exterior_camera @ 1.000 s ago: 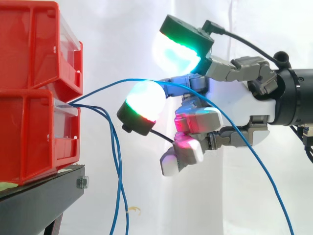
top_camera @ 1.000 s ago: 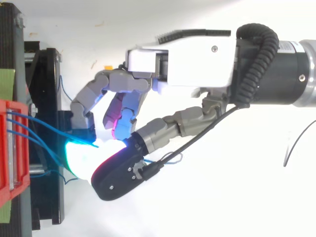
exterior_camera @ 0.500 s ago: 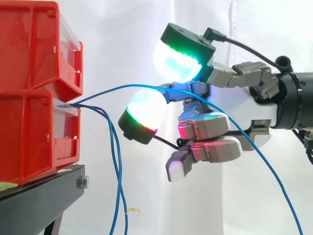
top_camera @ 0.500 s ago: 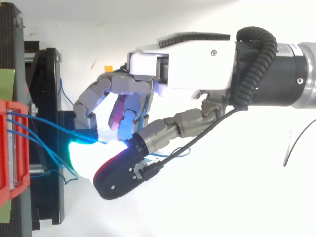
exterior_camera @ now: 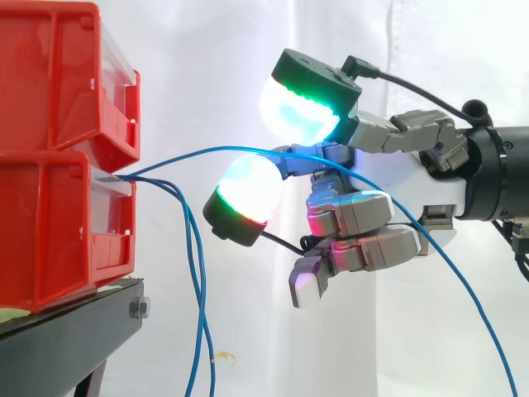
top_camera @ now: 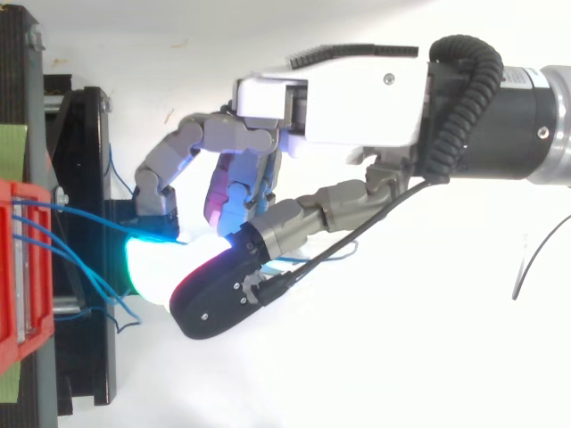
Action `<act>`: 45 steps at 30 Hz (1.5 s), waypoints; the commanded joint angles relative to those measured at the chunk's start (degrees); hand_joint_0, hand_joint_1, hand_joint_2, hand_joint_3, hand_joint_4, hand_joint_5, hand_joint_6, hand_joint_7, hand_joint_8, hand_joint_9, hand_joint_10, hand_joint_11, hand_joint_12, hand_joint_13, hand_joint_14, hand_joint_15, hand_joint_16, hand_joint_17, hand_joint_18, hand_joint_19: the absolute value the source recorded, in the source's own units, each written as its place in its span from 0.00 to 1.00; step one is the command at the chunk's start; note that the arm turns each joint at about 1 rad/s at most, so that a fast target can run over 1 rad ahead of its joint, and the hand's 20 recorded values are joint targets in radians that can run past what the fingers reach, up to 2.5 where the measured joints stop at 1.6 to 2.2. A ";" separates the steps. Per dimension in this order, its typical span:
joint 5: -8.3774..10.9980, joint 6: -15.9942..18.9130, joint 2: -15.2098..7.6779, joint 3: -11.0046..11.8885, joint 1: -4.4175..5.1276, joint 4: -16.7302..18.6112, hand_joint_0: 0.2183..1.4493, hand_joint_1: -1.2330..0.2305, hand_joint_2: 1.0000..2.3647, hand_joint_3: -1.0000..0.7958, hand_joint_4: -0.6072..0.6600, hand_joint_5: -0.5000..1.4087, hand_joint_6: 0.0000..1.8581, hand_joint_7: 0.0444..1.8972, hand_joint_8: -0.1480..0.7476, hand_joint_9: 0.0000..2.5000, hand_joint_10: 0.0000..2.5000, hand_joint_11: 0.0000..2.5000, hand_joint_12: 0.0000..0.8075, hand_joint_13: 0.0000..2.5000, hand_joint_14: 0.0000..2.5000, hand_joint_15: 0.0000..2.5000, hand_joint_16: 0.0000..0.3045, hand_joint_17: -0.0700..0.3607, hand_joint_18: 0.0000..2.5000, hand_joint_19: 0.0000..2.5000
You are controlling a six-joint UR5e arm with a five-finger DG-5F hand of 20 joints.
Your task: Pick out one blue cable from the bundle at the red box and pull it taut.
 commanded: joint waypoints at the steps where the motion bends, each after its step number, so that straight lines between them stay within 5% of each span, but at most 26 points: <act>1: 0.02 0.47 0.00 0.06 -0.11 0.00 0.28 0.50 0.00 0.28 0.57 0.15 0.47 0.38 0.43 0.54 0.05 0.60 0.34 0.60 0.00 0.56 0.09 0.31 0.36 0.19; 7: 0.72 0.65 0.09 0.15 -0.28 -0.35 0.28 0.50 0.00 0.28 0.56 0.15 0.47 0.38 0.43 0.54 0.04 0.60 0.35 0.60 0.01 0.55 0.09 0.30 0.35 0.19; 14: 3.88 0.47 1.58 0.15 -0.28 -6.50 0.32 0.54 0.00 0.28 0.55 0.16 0.47 0.38 0.42 0.56 0.01 0.62 0.33 0.60 0.01 0.55 0.08 0.29 0.35 0.19; 24: 12.41 0.65 4.31 0.15 0.24 -13.71 0.35 0.53 0.00 0.32 0.55 0.16 0.47 0.38 0.43 0.56 0.01 0.62 0.34 0.60 0.01 0.54 0.08 0.29 0.35 0.19; 39: 18.91 4.86 4.31 0.15 0.95 -13.62 0.36 0.51 0.01 0.35 0.54 0.16 0.47 0.38 0.43 0.56 0.01 0.62 0.33 0.60 0.01 0.54 0.08 0.29 0.35 0.19; 45: 19.70 4.95 4.31 0.15 1.39 -13.27 0.35 0.47 0.01 0.38 0.55 0.16 0.48 0.39 0.44 0.55 0.02 0.61 0.33 0.60 0.01 0.54 0.08 0.29 0.35 0.19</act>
